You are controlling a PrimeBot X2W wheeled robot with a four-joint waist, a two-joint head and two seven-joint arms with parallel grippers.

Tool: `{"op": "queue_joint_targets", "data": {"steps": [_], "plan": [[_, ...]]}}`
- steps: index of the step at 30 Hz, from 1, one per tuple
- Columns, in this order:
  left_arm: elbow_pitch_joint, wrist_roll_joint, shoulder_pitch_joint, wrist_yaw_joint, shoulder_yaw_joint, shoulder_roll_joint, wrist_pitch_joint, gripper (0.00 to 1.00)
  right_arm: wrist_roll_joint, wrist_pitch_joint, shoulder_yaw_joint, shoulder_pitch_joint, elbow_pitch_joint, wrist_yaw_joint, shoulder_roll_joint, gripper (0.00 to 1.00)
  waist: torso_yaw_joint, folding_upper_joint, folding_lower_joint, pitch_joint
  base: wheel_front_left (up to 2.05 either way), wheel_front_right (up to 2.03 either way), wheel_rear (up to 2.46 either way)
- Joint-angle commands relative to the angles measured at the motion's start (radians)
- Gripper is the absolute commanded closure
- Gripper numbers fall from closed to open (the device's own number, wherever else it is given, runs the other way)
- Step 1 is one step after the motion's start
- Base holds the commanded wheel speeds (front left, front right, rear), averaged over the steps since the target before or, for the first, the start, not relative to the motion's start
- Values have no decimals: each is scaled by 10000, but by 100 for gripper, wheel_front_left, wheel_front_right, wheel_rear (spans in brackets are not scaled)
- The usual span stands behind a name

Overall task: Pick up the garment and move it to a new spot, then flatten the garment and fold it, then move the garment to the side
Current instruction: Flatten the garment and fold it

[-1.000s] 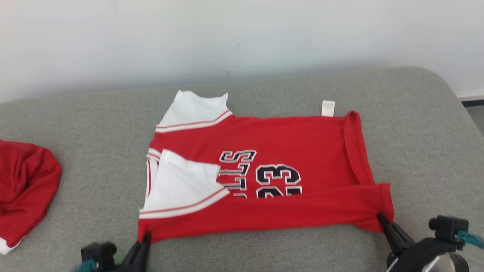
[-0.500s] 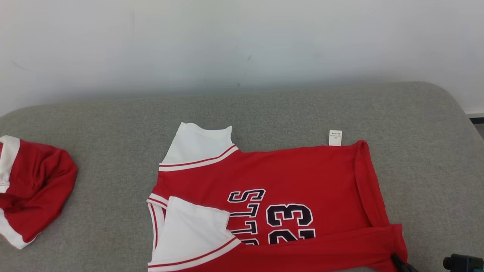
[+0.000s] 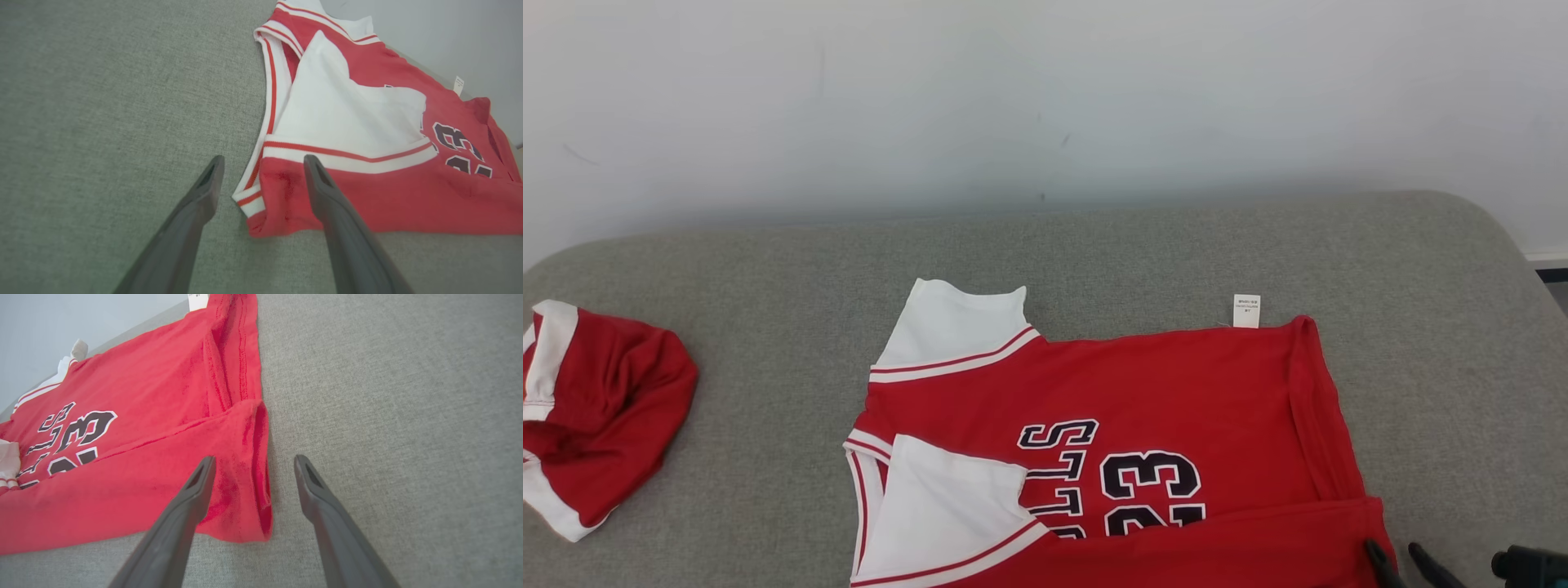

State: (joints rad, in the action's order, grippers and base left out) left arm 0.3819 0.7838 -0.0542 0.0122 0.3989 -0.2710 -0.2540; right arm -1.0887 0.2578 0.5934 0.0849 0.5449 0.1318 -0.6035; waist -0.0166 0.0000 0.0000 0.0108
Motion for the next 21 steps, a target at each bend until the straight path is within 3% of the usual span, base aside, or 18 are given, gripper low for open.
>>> {"op": "queue_joint_targets", "data": {"steps": [1,6,14,21], "plan": [[-91,-187,42,20,-117,-41,-78,0,166,69,-152,53,-58,-24,41,0,1,0,0,10,0,0,0],[-990,-1381,29,29,-1269,130,-105,0,1682,78,-1668,83,-699,-24,351,0,-17,0,0,91,0,0,0],[-2107,-4022,-222,-408,-3387,1211,-111,0,4699,65,-3945,-533,-2219,-24,2026,0,-6,0,0,247,0,0,0],[-2619,-5592,-245,-745,-4282,1828,-112,0,6656,66,-4953,-1033,-3454,-23,3193,0,53,0,0,292,0,0,0]]}}
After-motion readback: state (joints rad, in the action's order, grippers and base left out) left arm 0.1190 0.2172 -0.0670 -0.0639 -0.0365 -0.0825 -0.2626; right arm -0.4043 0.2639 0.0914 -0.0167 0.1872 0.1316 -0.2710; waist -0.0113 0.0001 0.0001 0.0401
